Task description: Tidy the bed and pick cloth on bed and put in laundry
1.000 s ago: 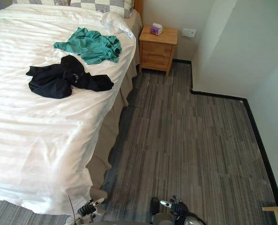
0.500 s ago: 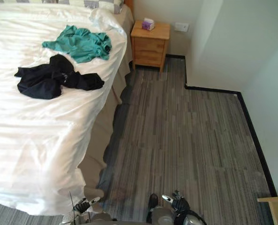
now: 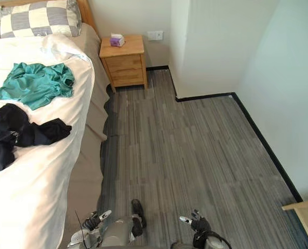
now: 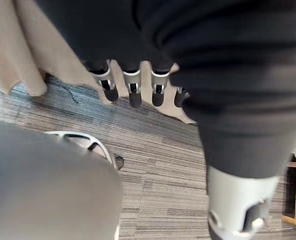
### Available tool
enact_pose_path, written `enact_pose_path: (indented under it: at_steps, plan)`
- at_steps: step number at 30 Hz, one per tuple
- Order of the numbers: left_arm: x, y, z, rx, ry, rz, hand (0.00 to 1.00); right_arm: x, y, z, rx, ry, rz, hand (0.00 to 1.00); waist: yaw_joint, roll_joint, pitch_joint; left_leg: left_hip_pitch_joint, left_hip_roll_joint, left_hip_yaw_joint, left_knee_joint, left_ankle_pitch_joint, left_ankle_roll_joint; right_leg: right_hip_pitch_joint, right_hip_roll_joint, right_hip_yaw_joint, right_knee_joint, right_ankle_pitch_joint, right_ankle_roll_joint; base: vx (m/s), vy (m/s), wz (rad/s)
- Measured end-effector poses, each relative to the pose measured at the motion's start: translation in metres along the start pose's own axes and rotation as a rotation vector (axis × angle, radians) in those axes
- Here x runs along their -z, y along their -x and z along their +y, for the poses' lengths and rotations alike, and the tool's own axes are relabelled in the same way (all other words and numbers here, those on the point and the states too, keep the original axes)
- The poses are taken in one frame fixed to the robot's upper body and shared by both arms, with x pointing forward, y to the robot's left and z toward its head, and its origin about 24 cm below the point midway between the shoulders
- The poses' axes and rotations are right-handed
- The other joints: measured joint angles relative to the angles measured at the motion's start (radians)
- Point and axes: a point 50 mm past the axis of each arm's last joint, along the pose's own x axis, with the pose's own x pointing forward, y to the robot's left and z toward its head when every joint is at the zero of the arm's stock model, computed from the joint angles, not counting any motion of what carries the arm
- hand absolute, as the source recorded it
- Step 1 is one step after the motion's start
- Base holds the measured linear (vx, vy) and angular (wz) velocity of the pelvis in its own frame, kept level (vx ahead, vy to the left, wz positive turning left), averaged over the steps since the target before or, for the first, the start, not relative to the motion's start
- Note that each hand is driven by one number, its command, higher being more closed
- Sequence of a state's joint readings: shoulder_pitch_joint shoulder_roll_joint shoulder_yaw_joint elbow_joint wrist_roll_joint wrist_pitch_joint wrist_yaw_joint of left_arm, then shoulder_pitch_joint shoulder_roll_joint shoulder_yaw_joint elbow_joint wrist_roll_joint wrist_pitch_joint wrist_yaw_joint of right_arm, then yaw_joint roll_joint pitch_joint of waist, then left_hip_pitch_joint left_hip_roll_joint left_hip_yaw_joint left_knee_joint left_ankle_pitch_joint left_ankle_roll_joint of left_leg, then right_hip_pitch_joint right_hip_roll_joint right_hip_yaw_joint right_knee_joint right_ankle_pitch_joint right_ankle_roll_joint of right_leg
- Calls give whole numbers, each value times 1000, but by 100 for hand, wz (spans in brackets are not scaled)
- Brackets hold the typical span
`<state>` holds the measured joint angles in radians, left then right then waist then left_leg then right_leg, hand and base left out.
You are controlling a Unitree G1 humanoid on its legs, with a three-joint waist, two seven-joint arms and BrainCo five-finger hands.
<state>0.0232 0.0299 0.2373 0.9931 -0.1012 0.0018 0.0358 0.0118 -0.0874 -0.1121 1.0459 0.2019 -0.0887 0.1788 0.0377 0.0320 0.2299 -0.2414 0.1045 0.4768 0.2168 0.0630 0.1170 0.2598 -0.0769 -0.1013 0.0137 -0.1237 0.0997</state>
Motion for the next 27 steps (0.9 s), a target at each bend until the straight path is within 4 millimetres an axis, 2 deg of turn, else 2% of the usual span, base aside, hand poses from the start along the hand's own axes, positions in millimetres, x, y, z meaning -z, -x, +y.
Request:
enact_pose_path:
  at_steps: [1,2,3,4,5,6,7,8,9,10,11,12,13,14,15,16,18,19,20,21,22,23,24,25,26,27]
  plan:
    - [-2,0,4,-7,-11,3,0,3,0,3,-18,12,13,0,7,-5,-3,12,-4,5,40,-53,-14,-3,-14,19,52,15,4,550,206,8]
    - [1,0,5,-11,-26,22,0,5,0,2,-23,9,20,0,4,-6,-6,60,-28,3,23,-111,6,-23,-32,29,170,6,17,544,209,11]
    - [3,0,5,-9,-43,33,0,4,1,2,-24,11,20,0,3,-10,-8,86,-49,-4,3,-129,8,-60,-41,25,280,-10,42,512,187,22]
    - [5,-1,7,-7,-101,42,0,4,1,2,-26,17,13,0,-9,-25,-13,137,-94,-15,-38,-151,5,-173,-88,22,560,9,77,475,152,49]
    - [6,-1,9,-10,-154,54,0,4,1,0,-23,26,9,0,-33,-34,-13,183,-132,-52,-60,-167,7,-261,-121,17,766,27,106,466,133,61]
    - [6,-1,9,-11,-179,60,0,5,2,-1,-19,29,6,0,-42,-34,-13,206,-145,-69,-67,-178,5,-294,-124,16,831,23,102,481,92,77]
    - [6,-1,10,-10,-218,63,0,2,2,-2,-13,17,-18,0,-52,-32,-11,248,-161,-105,-79,-196,4,-359,-116,14,903,-24,91,470,30,81]
    - [4,-3,7,-11,-257,65,0,-1,2,-2,-11,7,-41,0,-59,-27,-6,285,-164,-141,-79,-221,0,-416,-95,-12,900,-82,60,460,-2,82]
    - [2,-4,6,-9,-266,62,0,-2,2,-2,-11,-2,-48,0,-64,-25,-3,302,-163,-158,-80,-231,-5,-439,-89,-31,878,-102,49,427,-63,95]
    - [2,-4,4,-8,-269,62,0,-3,2,-1,-9,-17,-63,0,-71,-19,9,349,-161,-190,-92,-243,-6,-479,-74,-72,805,-126,20,425,-114,80]
    - [2,-4,3,-5,-274,57,0,-4,2,-1,-8,-26,-70,0,-73,-23,13,374,-160,-205,-101,-250,-12,-497,-71,-94,762,-131,11,436,-135,95]
    - [3,-3,0,-2,-282,51,0,-5,2,1,-2,-49,-83,0,-72,-26,16,414,-153,-223,-111,-259,-22,-531,-63,-138,624,-114,-13,476,-170,79]
    - [4,-3,-4,6,-285,46,0,-7,2,3,6,-70,-98,0,-72,-26,16,436,-142,-223,-113,-269,-38,-547,-63,-176,479,-71,-38,497,-199,91]
    - [7,-2,-9,20,-284,43,0,-6,2,4,15,-104,-108,0,-69,-27,17,462,-126,-217,-112,-289,-65,-563,-63,-213,279,12,-48,598,-272,78]
    - [7,-1,-10,23,-289,23,0,-6,3,4,20,-113,-118,0,-62,-30,19,488,-120,-217,-112,-309,-90,-567,-61,-232,169,60,-45,623,-329,62]
    - [7,0,-9,17,-266,8,0,-4,4,3,36,-116,-123,0,-48,-36,23,545,-110,-221,-107,-343,-135,-574,-60,-237,126,92,-49,692,-400,39]
    - [12,2,-6,-10,-238,14,0,-3,4,4,49,-121,-118,0,-44,-44,16,613,-91,-233,-72,-391,-203,-567,-57,-244,175,101,-105,610,-373,25]
    - [13,2,-8,-8,-245,15,0,-3,4,2,60,-127,-112,0,-45,-36,12,631,-62,-236,-3,-406,-228,-570,-46,-234,250,204,-187,602,-402,10]
    - [14,2,-14,3,-239,18,0,-6,4,-3,85,-135,-116,0,-45,-11,0,596,-13,-233,124,-392,-249,-575,-19,-242,319,186,-192,876,-603,-5]
    - [14,2,-17,11,-237,22,0,-9,3,-5,96,-134,-113,0,-41,-1,-7,557,24,-232,224,-365,-278,-567,4,-245,331,158,-196,678,-503,-42]
    - [15,2,-18,7,-207,28,0,-13,1,-6,114,-129,-111,0,-36,22,-3,456,74,-258,453,-232,-254,-536,56,-225,332,100,-206,792,-553,-79]
    - [12,2,-17,-7,-162,15,0,-16,1,-8,130,-118,-105,0,-19,46,1,339,116,-303,674,50,-262,-478,102,-185,296,68,-218,651,-408,-93]
    - [11,2,-17,-7,-157,11,0,-20,-1,-8,128,-104,-106,0,-17,57,7,287,135,-319,771,38,-273,-437,127,-167,267,56,-221,648,-318,-99]
    - [6,2,-17,-1,-152,-13,0,-21,-3,-4,116,-76,-94,0,-20,60,22,193,149,-338,903,-69,-264,-346,153,-140,224,40,-228,774,-325,-95]
    - [-2,1,-16,11,-160,-55,0,-16,-5,5,92,-39,-70,0,-16,36,24,120,126,-331,900,-163,-223,-244,149,-100,177,25,-217,642,-269,-89]
    - [-4,1,-17,13,-163,-71,0,-15,-5,9,81,-27,-68,0,-11,20,25,90,114,-317,867,-188,-205,-212,144,-84,150,23,-213,622,-268,-100]
